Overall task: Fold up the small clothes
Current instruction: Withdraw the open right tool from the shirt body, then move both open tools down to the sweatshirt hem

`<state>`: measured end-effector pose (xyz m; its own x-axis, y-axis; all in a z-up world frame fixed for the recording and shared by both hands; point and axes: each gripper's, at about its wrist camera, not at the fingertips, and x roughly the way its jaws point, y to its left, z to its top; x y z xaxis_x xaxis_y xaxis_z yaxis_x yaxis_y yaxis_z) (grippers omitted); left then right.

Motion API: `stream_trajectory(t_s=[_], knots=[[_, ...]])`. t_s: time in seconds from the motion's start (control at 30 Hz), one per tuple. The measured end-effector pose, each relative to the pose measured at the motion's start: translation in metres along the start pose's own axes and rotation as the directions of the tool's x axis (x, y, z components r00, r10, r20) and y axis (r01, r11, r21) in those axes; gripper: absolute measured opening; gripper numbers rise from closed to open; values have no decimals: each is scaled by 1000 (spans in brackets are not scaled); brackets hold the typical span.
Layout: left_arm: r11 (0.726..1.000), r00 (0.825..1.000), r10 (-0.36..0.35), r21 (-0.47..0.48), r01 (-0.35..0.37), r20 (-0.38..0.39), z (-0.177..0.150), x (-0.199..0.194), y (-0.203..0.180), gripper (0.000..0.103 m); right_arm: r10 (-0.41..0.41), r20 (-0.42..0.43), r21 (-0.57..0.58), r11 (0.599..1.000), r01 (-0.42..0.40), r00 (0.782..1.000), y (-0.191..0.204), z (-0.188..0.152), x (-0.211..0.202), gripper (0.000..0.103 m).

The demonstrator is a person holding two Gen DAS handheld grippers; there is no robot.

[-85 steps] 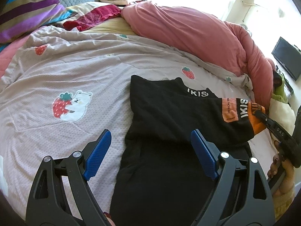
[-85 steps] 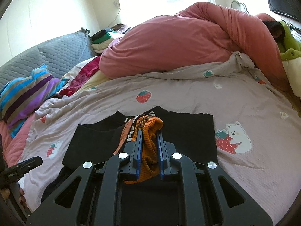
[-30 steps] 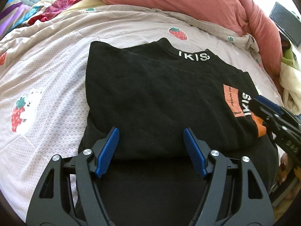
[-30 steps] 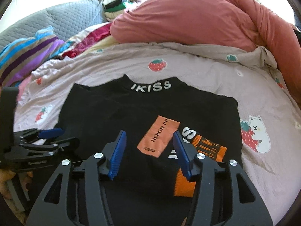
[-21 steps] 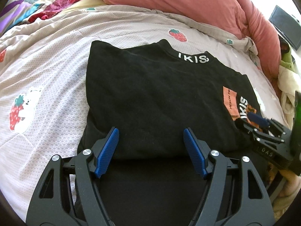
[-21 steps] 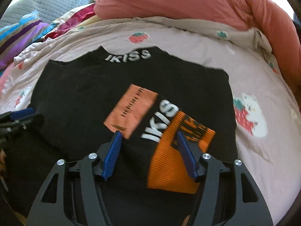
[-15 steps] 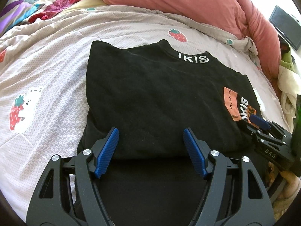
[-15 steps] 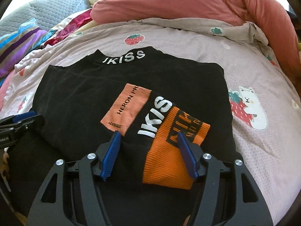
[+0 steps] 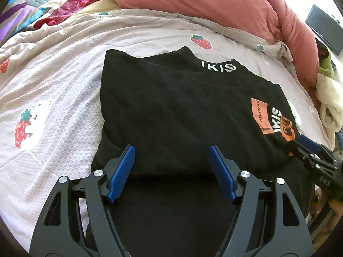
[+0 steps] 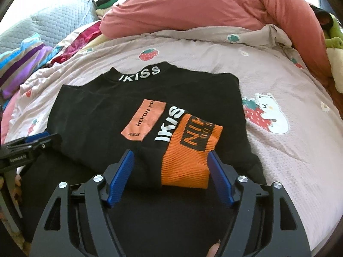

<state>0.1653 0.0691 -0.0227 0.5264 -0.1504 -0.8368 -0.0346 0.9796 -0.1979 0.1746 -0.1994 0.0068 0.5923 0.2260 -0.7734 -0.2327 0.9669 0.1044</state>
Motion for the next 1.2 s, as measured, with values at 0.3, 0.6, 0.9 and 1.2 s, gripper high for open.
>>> stream_trajectory(t_s=[0.3,0.6,0.9,1.2], knots=[[1000,1000,-4,5,4,23,-4,-15,-4,67,13,47,17,1000,-14,999,2,6,-21,83],[1000,997,7,-4,-7,77,-7,-42,-3,76,17,83,14,1000,-18,996,5,8,-42,89],[999,989,31,-24,-28,143,-8,-72,2,84,8,123,13,1000,-9,992,6,7,-66,93],[998,983,45,-45,-38,178,-18,-97,10,93,11,148,-12,1000,-9,989,9,4,-89,95]])
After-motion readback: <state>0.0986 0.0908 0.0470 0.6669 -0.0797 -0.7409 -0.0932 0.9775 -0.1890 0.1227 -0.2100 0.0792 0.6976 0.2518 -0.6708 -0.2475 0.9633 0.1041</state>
